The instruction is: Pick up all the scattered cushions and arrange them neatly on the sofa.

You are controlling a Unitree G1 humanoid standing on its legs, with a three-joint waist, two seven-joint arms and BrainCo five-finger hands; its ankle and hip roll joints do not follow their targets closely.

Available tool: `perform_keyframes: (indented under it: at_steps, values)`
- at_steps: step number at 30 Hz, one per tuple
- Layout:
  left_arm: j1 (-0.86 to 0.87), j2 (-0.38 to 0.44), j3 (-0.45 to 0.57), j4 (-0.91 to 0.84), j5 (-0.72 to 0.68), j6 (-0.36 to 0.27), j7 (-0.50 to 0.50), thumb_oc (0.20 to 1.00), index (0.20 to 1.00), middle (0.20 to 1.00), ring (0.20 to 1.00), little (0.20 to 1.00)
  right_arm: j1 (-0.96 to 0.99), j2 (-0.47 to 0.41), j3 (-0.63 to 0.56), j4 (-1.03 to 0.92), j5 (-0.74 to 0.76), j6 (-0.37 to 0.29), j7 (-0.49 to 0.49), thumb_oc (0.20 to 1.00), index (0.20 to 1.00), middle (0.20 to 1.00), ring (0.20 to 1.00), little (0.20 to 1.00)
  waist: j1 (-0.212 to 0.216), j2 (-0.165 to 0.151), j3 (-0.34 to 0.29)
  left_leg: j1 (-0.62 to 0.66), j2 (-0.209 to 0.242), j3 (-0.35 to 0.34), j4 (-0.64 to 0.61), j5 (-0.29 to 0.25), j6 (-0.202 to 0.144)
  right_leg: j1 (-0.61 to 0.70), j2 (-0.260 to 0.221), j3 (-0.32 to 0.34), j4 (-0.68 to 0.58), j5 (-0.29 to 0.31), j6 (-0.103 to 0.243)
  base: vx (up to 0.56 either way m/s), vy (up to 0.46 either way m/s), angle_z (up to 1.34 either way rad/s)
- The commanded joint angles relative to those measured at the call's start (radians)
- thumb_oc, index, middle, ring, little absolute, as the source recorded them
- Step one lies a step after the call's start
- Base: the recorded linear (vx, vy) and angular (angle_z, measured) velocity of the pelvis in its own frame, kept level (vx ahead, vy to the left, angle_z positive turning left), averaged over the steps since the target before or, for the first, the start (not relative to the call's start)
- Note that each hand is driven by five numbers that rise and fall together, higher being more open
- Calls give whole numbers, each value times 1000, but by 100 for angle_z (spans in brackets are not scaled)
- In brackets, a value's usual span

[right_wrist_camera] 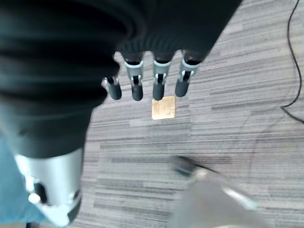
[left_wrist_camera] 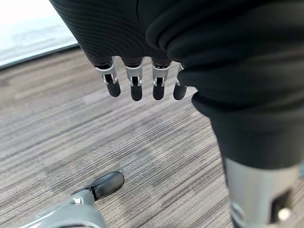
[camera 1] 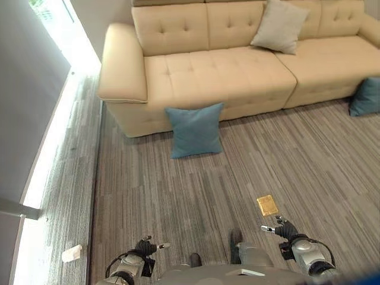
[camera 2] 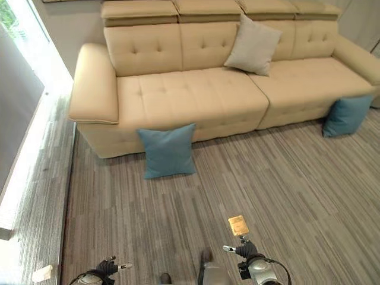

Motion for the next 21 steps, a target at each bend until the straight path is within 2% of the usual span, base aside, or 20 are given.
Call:
perform_keyframes:
  at_steps: [1, 2, 5, 6, 8, 9, 10, 12, 13, 14, 16, 17, 18, 21]
  values:
    - [-20, 3, -9, 2, 29, -27, 5, 1000, 1000, 1000, 1000, 1000, -24, -45, 8, 7, -18, -20, -6, 1000, 1000, 1000, 1000, 1000, 14, -7, 5, 33, 22, -65, 63, 28, -67, 113, 35, 8, 1, 113, -4, 119, -117, 73]
    - [-21, 1, -12, 2, 30, -29, 4, 1000, 1000, 1000, 1000, 1000, -19, -48, 5, 8, -15, -24, -10, 1000, 1000, 1000, 1000, 1000, 12, -10, -1, 31, 31, -65, 75, 34, -79, 127, 39, 9, -10, 109, -7, 220, -244, 53]
    - [-29, 1, -23, -26, 10, -31, -7, 1000, 1000, 1000, 1000, 1000, 10, -56, -20, 13, -3, -28, -9, 1000, 1000, 1000, 1000, 1000, 4, -49, 2, -93, 78, -39, 338, 86, -118, 189, 27, -7, -41, 98, -38, 148, -249, 40]
    - [-32, 0, -29, -31, 6, -34, -6, 1000, 1000, 1000, 1000, 1000, 11, -59, -23, 16, -1, -27, -10, 1000, 1000, 1000, 1000, 1000, 3, -64, 10, -141, 96, -9, 432, 98, -118, 200, 17, -13, -45, 96, -45, 68, -192, 66]
    - [-34, -2, -28, -41, -2, -35, -4, 1000, 1000, 1000, 1000, 1000, 10, -57, -20, 37, -3, -26, -10, 1000, 1000, 1000, 1000, 1000, 6, -84, 17, -193, 130, 46, 532, 88, -105, 227, 11, -20, -59, 78, -60, 120, -176, 28]
    - [-27, -3, -17, -47, -15, -36, -3, 1000, 1000, 1000, 1000, 1000, 11, -53, -20, 57, -1, -24, -12, 1000, 1000, 1000, 1000, 1000, 22, -97, 20, -261, 119, 70, 568, 67, -91, 252, 10, -20, -74, 66, -65, 237, -141, 11]
    - [-20, -1, -5, -44, -22, -34, -3, 1000, 1000, 1000, 1000, 1000, 15, -48, -24, 74, 1, -23, -12, 1000, 1000, 1000, 1000, 1000, 36, -106, 21, -329, 107, 90, 548, 45, -81, 281, 15, -19, -88, 54, -67, 263, -99, 6]
    - [-15, 3, 3, -35, -22, -28, -2, 1000, 1000, 1000, 1000, 1000, 21, -44, -33, 91, 9, -19, -11, 1000, 1000, 1000, 1000, 1000, 46, -104, 22, -368, 98, 106, 452, 48, -79, 308, 27, -17, -96, 38, -68, 198, -10, 9]
    - [-15, 3, 3, -35, -22, -28, -2, 1000, 1000, 1000, 1000, 1000, 21, -44, -33, 91, 9, -19, -11, 1000, 1000, 1000, 1000, 1000, 46, -105, 24, -364, 96, 106, 451, 47, -79, 311, 26, -17, -98, 37, -67, 229, 54, 4]
    - [-8, 5, 7, -27, -18, -23, -3, 1000, 1000, 1000, 1000, 1000, 25, -41, -45, 100, 16, -18, -14, 1000, 1000, 1000, 1000, 1000, 53, -90, 23, -370, 88, 112, 340, 68, -87, 333, 44, -9, -104, 21, -65, 215, 71, -11]
    - [-4, 2, 9, -24, -19, -19, -4, 1000, 1000, 1000, 1000, 1000, 28, -40, -53, 101, 23, -12, -10, 1000, 1000, 1000, 1000, 1000, 55, -81, 22, -385, 95, 122, 301, 95, -97, 357, 55, -2, -102, 2, -68, 263, 99, -7]
    - [-2, 2, 11, -24, -18, -17, -6, 1000, 1000, 1000, 1000, 1000, 31, -42, -54, 96, 21, -13, -10, 1000, 1000, 1000, 1000, 1000, 60, -79, 22, -416, 103, 127, 319, 104, -101, 371, 57, 2, -96, -9, -69, 362, 180, 11]
    - [4, 1, 18, -16, -19, -13, -12, 1000, 1000, 1000, 1000, 1000, 38, -33, -60, 91, 25, -13, -2, 1000, 1000, 1000, 1000, 1000, 60, -67, 5, -354, 95, 133, 234, 96, -96, 378, 64, 9, -83, -24, -62, 276, 143, 3]
    - [5, 2, 18, -1, -13, -14, -12, 1000, 1000, 1000, 1000, 1000, 28, -21, -47, 93, 20, -16, 0, 1000, 1000, 1000, 1000, 1000, 70, -69, -6, -303, 65, 123, 208, 82, -81, 379, 48, 24, -23, -24, -49, 345, 223, -20]
